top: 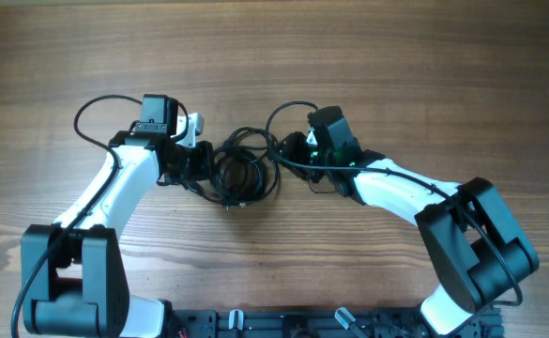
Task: Untangle cables
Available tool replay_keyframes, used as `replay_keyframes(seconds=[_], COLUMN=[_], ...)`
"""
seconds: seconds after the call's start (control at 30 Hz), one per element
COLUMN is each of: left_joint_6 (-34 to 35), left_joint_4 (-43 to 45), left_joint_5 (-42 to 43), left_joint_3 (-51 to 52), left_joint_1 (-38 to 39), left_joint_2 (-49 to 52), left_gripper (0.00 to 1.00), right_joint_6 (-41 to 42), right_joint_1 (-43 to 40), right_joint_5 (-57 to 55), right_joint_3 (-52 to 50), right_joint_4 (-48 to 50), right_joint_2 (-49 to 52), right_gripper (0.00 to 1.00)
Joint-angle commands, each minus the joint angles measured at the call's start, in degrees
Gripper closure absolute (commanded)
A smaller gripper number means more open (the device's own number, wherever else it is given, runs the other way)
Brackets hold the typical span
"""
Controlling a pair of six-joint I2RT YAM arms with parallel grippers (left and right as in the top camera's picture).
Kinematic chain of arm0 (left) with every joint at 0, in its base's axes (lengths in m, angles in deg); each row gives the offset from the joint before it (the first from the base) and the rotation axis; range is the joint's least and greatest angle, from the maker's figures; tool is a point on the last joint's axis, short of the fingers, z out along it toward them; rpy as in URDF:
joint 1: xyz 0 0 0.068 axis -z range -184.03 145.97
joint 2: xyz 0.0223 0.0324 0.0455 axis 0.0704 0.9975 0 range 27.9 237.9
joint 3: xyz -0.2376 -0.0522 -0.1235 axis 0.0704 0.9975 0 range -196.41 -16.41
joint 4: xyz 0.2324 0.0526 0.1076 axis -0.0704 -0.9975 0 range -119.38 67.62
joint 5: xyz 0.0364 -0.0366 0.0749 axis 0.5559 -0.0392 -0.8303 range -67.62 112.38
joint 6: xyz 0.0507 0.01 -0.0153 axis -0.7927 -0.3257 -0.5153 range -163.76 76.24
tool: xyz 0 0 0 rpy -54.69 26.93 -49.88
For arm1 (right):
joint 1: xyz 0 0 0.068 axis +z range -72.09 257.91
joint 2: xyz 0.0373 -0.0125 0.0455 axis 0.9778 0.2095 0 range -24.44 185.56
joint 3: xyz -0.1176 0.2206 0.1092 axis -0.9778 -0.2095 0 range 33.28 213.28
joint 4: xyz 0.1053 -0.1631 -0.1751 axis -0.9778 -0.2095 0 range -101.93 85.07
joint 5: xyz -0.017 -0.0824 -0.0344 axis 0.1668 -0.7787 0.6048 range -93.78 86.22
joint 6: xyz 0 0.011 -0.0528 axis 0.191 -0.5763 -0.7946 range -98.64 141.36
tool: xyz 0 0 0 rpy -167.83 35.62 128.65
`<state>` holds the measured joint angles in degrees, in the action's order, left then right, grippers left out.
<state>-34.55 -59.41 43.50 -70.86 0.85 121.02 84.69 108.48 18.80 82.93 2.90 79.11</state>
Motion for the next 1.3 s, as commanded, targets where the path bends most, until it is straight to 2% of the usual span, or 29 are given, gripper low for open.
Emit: replay_keyframes(seconds=[0.0, 0.23, 0.37, 0.43, 0.47, 0.5, 0.63, 0.7, 0.77, 0.83, 0.9, 0.97, 1.03, 1.13, 1.27], left_joint_6=[-2.7, -3.0, -3.0, -3.0, -3.0, -3.0, -2.7, 0.7, 7.2, 10.4, 12.3, 12.3, 12.3, 12.3, 12.3], left_joint_4=[0.4, 1.2, 1.3, 1.3, 1.3, 1.3, 1.3, 1.3, 0.7, 0.0, -0.3, -0.3, -0.3, -0.3, -0.3], left_joint_5=[2.0, 2.0, 2.0, 2.0, 2.0, 2.0, 0.2, -5.6, -14.5, -19.3, -21.0, -21.0, -21.0, -21.0, -21.0], left_joint_3=[0.2, 0.2, 0.2, 0.2, 0.2, 0.2, 0.2, 0.2, 0.2, 0.2, 0.2, 0.2, 0.2, 0.2, 0.2], left_joint_1=[1.4, 4.9, 5.1, 5.1, 5.1, 5.1, 5.1, 5.1, 5.1, 5.1, 5.1, 5.1, 5.1, 5.1, 5.1], left_joint_2=[0.5, 0.5, 0.5, 0.5, 0.5, 0.5, 0.5, 0.5, 0.5, 0.5, 0.5, 0.5, 0.5, 0.5, 0.5], left_gripper=[0.96, 0.96, 0.96, 0.96, 0.96, 0.96, 0.96, 0.96, 0.96, 0.96, 0.96, 0.96, 0.96, 0.96, 0.96], right_joint_6=[4.9, 5.9, 5.9, 5.7, 5.6, 5.2, -1.1, -4.9, -10.4, -16.4, -24.1, -27.4, -28.8, -26.6, -23.6], right_joint_1=[0.0, 1.5, 1.5, 1.5, 1.5, 1.5, 1.0, -0.4, -2.3, -4.4, -7.0, -8.5, -10.6, -12.1, -12.3], right_joint_5=[-2.3, -3.8, -4.8, -4.9, -4.9, -5.0, -4.1, -1.9, 2.3, 8.2, 17.4, 23.1, 27.6, 27.7, 22.4], right_joint_3=[0.2, 0.2, 0.2, 0.2, 0.2, 0.2, 0.2, 0.2, 0.2, 0.2, 0.2, 0.2, 0.2, 0.2, 0.2], right_joint_4=[0.3, 0.3, 0.3, 0.2, 0.1, 0.0, 0.0, 0.1, 0.3, 0.3, 0.3, 0.3, 0.3, 0.0, -5.0], right_joint_2=[-0.8, -0.7, -0.7, -0.7, -0.7, -0.7, -1.0, -3.0, -6.5, -9.9, -13.8, -15.8, -17.8, -18.3, -18.3], right_gripper=[0.62, 0.62, 0.66, 0.72, 0.80, 0.95, 0.96, 0.96, 0.96, 0.96, 0.96, 0.96, 0.96, 0.96, 0.96])
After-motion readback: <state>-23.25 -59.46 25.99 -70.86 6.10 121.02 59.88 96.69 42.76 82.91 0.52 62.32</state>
